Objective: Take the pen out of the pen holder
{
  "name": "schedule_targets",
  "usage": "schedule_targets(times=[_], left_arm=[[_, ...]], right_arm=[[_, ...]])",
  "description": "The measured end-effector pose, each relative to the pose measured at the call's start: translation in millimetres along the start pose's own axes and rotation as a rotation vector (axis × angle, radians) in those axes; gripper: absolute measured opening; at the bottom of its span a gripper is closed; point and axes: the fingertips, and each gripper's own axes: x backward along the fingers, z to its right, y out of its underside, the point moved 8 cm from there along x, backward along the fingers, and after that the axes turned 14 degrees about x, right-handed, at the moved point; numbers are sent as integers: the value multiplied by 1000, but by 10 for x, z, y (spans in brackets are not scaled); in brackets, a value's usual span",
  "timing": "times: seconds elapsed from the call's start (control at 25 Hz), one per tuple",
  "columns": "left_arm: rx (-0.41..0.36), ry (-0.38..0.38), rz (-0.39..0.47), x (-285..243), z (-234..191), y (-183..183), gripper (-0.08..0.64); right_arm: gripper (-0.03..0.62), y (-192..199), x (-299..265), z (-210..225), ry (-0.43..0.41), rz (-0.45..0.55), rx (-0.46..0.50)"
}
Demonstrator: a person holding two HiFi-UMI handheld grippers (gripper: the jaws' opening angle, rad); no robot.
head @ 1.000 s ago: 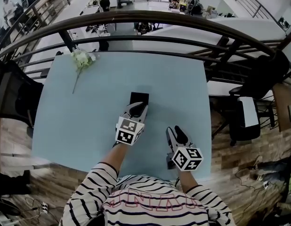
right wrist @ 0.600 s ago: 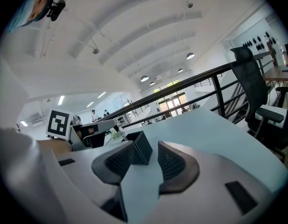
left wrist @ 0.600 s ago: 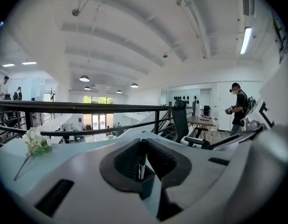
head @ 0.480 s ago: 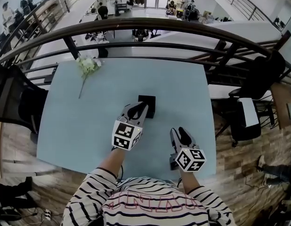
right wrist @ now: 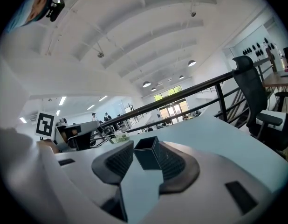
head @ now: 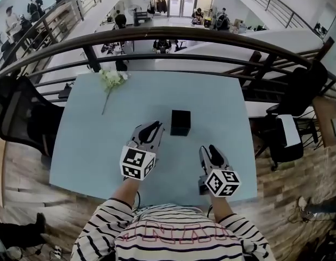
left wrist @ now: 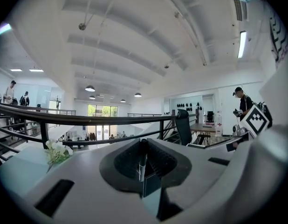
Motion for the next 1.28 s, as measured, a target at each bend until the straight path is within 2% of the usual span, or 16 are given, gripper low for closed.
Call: schedule_targets(times=[0.2, 0.6, 1.08, 1.28], left_arm=[[10, -29, -13, 419, -235, 64, 58], [49, -66, -51, 1004, -581, 257, 58], [68, -52, -92, 1391, -877, 430, 58], [69, -37, -95, 1486, -917, 473, 58]], right_arm=[[175, -10, 7, -343, -5, 10, 27], [156, 103, 0, -823, 12, 18, 8], [138, 309, -31, -1301, 45, 7, -12], [106, 362, -8, -1426, 56, 2, -6]])
